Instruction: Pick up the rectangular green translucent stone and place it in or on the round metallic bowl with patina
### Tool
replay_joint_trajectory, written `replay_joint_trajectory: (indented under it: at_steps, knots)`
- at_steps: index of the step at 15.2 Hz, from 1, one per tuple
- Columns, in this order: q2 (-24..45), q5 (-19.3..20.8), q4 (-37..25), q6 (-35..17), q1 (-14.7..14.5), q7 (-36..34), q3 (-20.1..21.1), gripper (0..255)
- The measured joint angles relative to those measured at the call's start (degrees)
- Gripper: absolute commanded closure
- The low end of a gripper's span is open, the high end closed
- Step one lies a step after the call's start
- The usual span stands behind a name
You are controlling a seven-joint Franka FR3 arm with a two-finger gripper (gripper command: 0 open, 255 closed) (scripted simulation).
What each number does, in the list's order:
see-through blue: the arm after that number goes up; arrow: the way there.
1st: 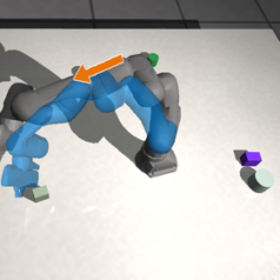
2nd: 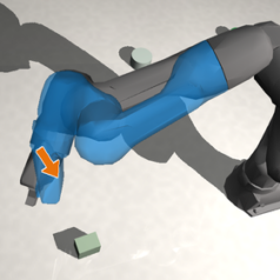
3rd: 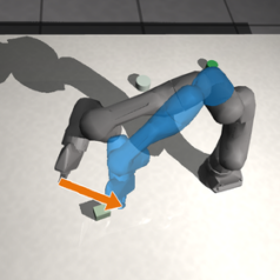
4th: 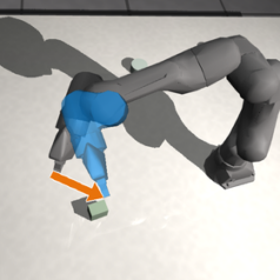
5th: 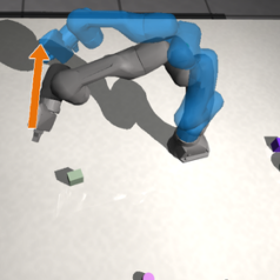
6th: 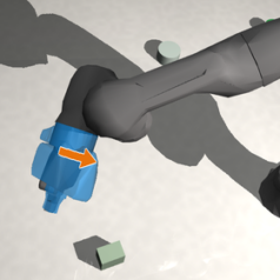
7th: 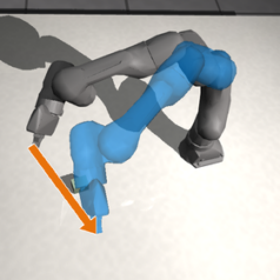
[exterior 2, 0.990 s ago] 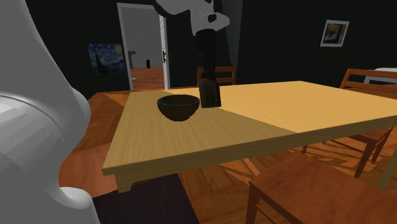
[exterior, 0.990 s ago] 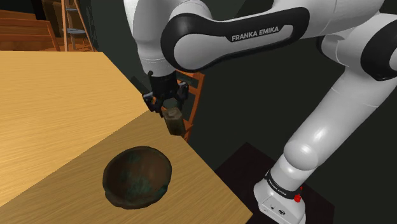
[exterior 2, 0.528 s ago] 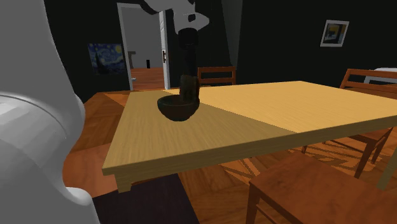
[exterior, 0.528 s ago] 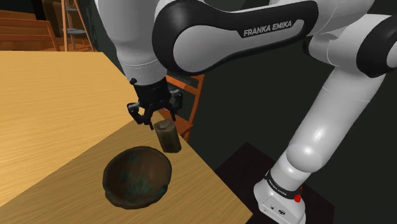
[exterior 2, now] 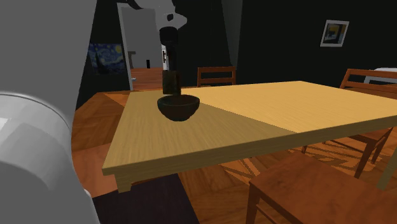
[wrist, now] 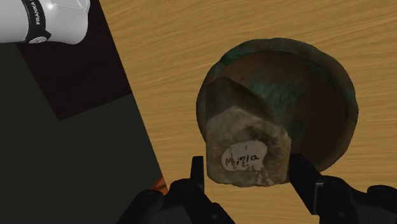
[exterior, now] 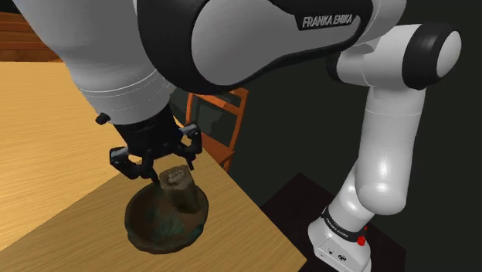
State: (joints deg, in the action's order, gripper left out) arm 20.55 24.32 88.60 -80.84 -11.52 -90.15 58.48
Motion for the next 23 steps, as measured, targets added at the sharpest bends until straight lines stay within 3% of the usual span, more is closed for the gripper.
replay_joint_trajectory:
  at_steps: [3,17,23]
  knots:
    - [2.49,1.17,-1.65,0.51,-3.27,-2.74,-0.36,255]
    - [4.75,3.06,6.89,-8.73,-2.49,-5.45,-1.46,255]
    - [5.00,3.26,7.42,-9.38,-2.57,-5.77,-1.56,255]
